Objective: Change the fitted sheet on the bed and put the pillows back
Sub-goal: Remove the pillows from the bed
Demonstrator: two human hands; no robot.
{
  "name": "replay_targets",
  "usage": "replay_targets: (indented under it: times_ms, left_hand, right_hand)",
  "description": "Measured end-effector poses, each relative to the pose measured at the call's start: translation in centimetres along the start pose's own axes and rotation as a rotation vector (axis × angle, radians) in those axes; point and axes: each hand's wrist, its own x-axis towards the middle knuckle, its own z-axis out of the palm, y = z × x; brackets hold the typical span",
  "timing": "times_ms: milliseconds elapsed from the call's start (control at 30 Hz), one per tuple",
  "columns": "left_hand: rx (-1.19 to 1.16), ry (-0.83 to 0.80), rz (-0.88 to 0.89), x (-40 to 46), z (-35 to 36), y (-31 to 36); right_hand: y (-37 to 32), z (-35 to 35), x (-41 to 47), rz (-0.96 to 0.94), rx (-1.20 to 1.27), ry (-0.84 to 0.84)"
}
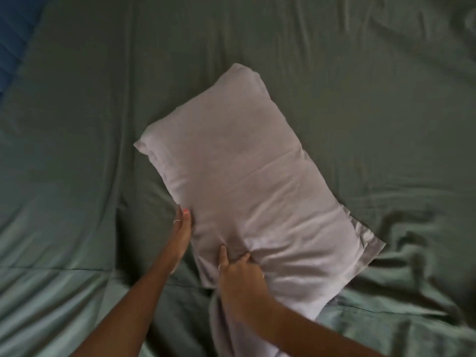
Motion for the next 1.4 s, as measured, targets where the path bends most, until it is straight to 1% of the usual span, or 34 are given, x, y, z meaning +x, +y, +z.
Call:
replay_targets:
  times_ms: [33,67,100,133,200,233,300,367,433,467,500,567,633,700,833,933,967,1033,1133,1267,1400]
  left_hand:
    - [-0.028,-0.003,0.006,0.0,0.6,-0.1]
    - [-0.064,0.009,-0.002,0.2,0.9,-0.3]
    - [-0.102,0.027,-0.017,0.3,1.1,-0.2]
    - [-0.136,0.047,-0.016,0.5,1.3,-0.1]
    - [-0.199,0.064,-0.003,1.1,1.6,-0.2]
    - [-0.232,0.072,-0.008,1.4,1.6,-0.1]
    - [-0.297,0.083,-0.019,2.5,1.4,-0.3]
    - [-0.328,0.084,-0.030,3.4,1.3,-0.7]
    - [-0.381,0.052,-0.031,4.1,1.1,-1.1]
    - [-0.390,0.042,-0.027,4.2,1.1,-1.1]
    - [-0.383,0.042,-0.021,4.4,1.2,-1.1]
    - [-0.306,0.075,0.004,4.5,1.7,-0.8]
    - [-0.202,0.099,0.034,4.3,2.0,-0.1]
    - [-0.215,0.084,0.060,3.3,1.3,0.7]
    - [-0.270,0.125,0.042,-1.4,-2.6,0.1]
    - [-0.347,0.235,0.052,-8.1,-6.6,-2.7]
    - [-0.377,0.285,0.046,-10.6,-8.1,-4.1]
    - [-0.440,0.393,0.026,-16.2,-11.5,-7.4]
    - [-0.467,0.525,0.003,-23.0,-15.4,-11.4]
    - [-0.617,0.791,-0.060,-33.9,-20.5,-18.5]
    - [-0.776,1.066,-0.077,-44.9,-23.6,-25.5]
  right_hand:
    - [0.8,-1.0,0.6,-0.072,-0.028,0.054]
    - [1.9,-2.5,2.0,-0.154,-0.036,0.159]
    - [3.7,-3.5,3.8,-0.197,-0.087,0.230]
    - [5.1,-5.4,5.3,-0.150,-0.096,0.302]
    - [8.5,-8.9,9.0,-0.039,0.011,0.425]
    - [10.4,-10.1,11.1,0.012,0.065,0.447]
    - [14.7,-12.1,15.4,0.147,0.196,0.397]
    - [17.9,-12.9,18.8,0.249,0.444,0.351]
    - [19.0,-12.4,19.8,0.237,0.709,0.349]
    - [18.7,-12.4,19.5,0.207,0.800,0.359]
    - [18.3,-12.5,19.2,0.184,0.854,0.364]
    - [17.4,-13.0,18.7,0.155,0.874,0.391]
    - [16.1,-13.3,17.8,0.099,0.884,0.468]
    - [14.7,-13.5,17.1,0.060,0.845,0.556]
    - [9.1,-14.1,11.3,0.010,0.681,0.641]
    - [4.2,-13.1,5.9,-0.056,0.605,0.650]
    - [2.1,-12.7,4.0,-0.089,0.578,0.638]
    - [-2.9,-11.0,0.1,-0.224,0.545,0.595]
    - [-9.8,-9.4,-5.0,-0.367,0.512,0.567]
    - [-21.2,-5.4,-12.9,-0.574,0.431,0.498]
    - [-31.9,-0.1,-22.4,-0.851,0.294,0.453]
